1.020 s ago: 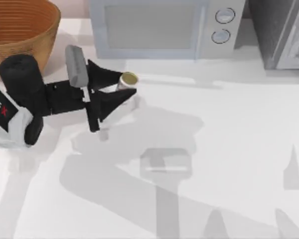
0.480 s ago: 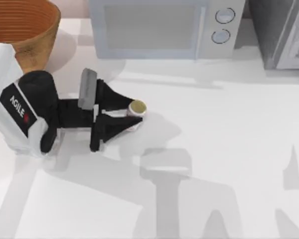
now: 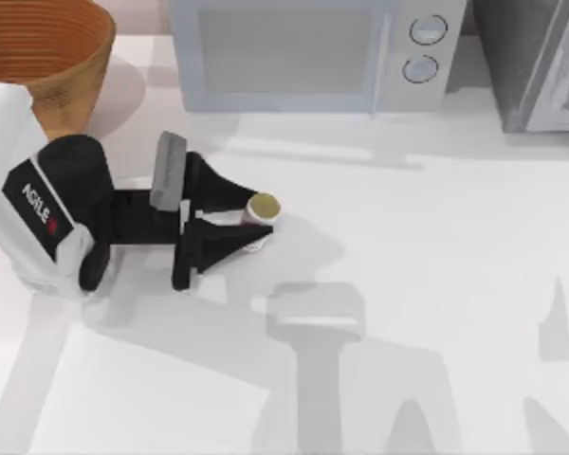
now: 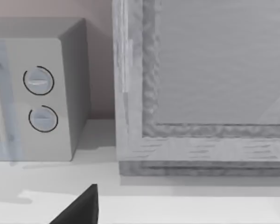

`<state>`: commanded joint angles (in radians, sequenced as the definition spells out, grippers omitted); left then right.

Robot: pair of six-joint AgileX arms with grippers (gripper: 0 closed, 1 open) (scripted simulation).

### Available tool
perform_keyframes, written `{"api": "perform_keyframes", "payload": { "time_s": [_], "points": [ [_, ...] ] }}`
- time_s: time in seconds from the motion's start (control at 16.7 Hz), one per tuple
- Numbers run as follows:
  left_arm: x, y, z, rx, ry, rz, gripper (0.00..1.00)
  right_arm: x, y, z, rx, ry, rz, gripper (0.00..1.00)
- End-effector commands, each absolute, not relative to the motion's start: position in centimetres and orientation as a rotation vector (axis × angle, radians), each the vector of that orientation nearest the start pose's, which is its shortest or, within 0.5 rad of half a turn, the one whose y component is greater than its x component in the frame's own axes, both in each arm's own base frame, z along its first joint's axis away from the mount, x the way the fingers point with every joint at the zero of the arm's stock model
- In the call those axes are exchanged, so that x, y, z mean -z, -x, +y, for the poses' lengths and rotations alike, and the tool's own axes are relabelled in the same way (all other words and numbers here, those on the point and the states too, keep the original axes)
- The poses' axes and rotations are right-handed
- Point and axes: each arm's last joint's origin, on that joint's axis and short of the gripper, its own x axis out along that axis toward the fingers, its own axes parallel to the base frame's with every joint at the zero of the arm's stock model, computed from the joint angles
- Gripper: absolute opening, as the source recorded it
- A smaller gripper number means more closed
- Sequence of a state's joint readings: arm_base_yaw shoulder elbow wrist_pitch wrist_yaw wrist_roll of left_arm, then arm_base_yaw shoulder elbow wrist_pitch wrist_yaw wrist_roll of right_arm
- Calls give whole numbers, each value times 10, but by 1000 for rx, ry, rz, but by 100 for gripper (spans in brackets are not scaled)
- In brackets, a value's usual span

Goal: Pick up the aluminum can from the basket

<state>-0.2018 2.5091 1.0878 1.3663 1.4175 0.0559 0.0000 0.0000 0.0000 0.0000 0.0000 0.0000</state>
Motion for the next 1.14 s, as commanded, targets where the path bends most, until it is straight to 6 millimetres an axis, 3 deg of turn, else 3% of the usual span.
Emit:
{"api": "perform_keyframes", "payload": {
  "time_s": [0.78, 1.14],
  "points": [
    [-18, -394, -108, 1591, 0, 0, 98, -160, -106, -1, 0, 0, 0, 100],
    [-18, -394, -108, 1591, 0, 0, 100, -160, -106, -1, 0, 0, 0, 100]
  ]
}}
